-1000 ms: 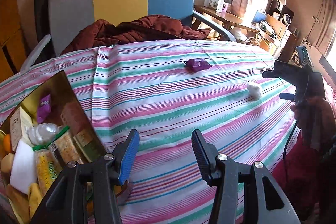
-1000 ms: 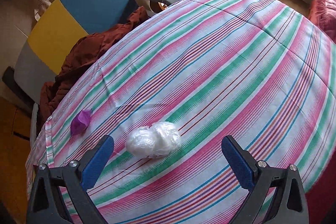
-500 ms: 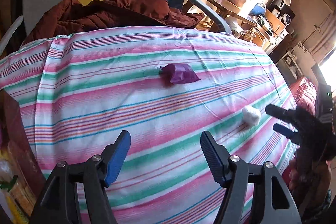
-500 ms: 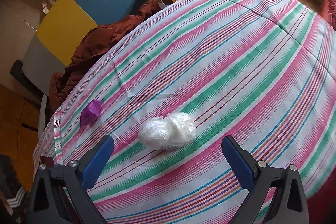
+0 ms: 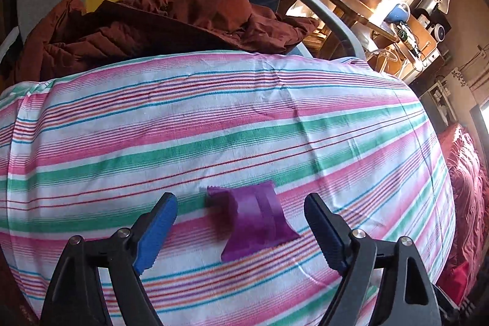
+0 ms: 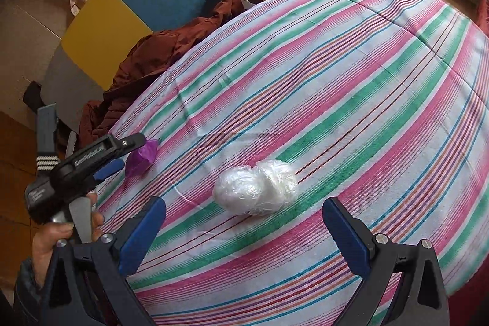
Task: Organize objects
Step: 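Grasp the second purple pouch with the left tool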
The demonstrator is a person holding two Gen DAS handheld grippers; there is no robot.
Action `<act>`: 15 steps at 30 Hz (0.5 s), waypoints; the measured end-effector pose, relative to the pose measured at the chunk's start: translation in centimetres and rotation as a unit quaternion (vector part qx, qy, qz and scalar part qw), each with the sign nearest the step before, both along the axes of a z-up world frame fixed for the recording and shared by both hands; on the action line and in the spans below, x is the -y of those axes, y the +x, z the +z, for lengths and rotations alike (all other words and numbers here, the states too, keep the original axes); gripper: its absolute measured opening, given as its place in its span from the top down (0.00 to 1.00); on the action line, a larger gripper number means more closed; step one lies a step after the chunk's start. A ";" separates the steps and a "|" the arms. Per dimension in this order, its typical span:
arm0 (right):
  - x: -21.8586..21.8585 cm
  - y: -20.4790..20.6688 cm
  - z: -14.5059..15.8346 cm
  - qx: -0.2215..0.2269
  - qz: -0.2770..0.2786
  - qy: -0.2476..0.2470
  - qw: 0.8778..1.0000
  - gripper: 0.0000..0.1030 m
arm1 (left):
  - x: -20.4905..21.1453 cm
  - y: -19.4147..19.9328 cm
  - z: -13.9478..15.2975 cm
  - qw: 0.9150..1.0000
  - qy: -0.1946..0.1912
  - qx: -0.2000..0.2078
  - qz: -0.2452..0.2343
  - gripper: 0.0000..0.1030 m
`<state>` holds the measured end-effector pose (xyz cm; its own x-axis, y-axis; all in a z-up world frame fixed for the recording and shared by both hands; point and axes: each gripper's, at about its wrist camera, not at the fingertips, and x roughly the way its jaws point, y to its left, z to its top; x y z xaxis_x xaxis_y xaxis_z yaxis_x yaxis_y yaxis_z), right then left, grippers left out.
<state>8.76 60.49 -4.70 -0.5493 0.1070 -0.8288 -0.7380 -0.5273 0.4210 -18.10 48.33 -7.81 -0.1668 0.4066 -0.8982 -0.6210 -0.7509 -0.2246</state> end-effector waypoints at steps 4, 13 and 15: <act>-0.1 0.0 -0.1 0.002 0.000 -0.003 1.000 0.00 | -1.2 -0.7 -1.6 0.999 -0.043 -0.001 0.002 0.39; -0.5 0.1 -0.4 0.019 -0.011 0.005 1.000 0.00 | 2.7 3.7 -1.2 0.996 -0.038 -0.061 -0.055 0.49; -0.7 0.4 -0.4 0.022 -0.019 0.006 1.000 0.00 | 4.2 5.7 -1.0 0.995 -0.036 -0.079 -0.059 0.49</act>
<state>9.12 61.16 -5.12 -0.5070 0.1383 -0.8508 -0.7758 -0.5033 0.3805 -12.37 44.09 -8.84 -0.2629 0.3667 -0.8924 -0.7286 -0.6818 -0.0655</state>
